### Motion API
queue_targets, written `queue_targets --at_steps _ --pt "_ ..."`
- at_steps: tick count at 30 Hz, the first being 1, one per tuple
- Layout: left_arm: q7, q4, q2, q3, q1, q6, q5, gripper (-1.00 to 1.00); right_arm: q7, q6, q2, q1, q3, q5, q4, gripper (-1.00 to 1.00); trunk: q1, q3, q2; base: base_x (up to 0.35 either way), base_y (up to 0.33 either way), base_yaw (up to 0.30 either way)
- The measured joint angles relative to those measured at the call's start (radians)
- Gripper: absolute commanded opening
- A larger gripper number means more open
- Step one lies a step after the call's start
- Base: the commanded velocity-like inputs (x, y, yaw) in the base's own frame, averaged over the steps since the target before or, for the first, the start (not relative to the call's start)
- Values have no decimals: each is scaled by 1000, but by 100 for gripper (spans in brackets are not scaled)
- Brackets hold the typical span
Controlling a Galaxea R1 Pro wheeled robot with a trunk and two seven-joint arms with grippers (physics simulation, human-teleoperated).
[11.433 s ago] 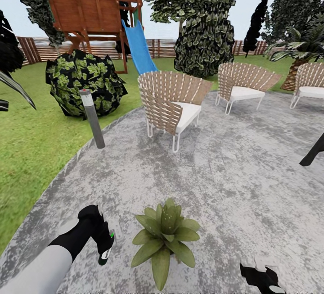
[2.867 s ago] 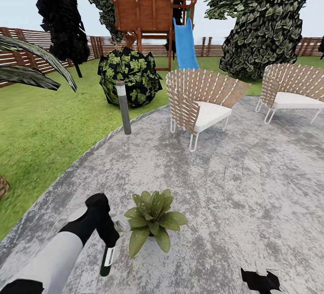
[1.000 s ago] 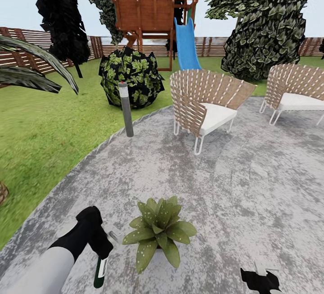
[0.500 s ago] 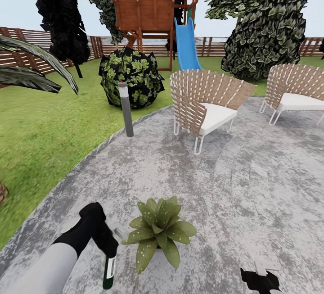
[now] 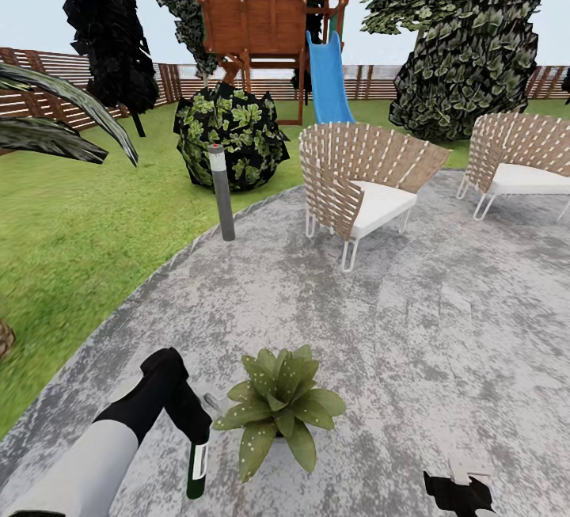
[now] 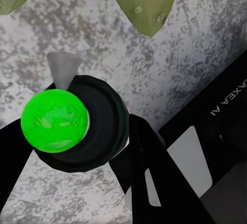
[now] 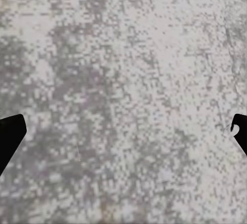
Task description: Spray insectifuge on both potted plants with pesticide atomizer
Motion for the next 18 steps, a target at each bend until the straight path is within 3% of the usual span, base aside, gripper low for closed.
queue_targets --at_steps 4,9,13,18 --pt "0 0 0 0 2 0 0 -100 1 0 1 0 0 0 0 100 0 0 0 0 -38 0" --pt "2 0 1 -1 4 0 0 -100 1 0 3 0 0 -1 0 100 0 0 0 0 -241 42" --pt "2 0 3 -2 7 0 -2 -100 1 0 6 0 1 0 0 100 0 0 0 -21 -268 243" --pt "2 -1 12 0 7 -1 -2 -100 1 0 6 0 2 2 0 100 0 0 0 -196 -223 274"
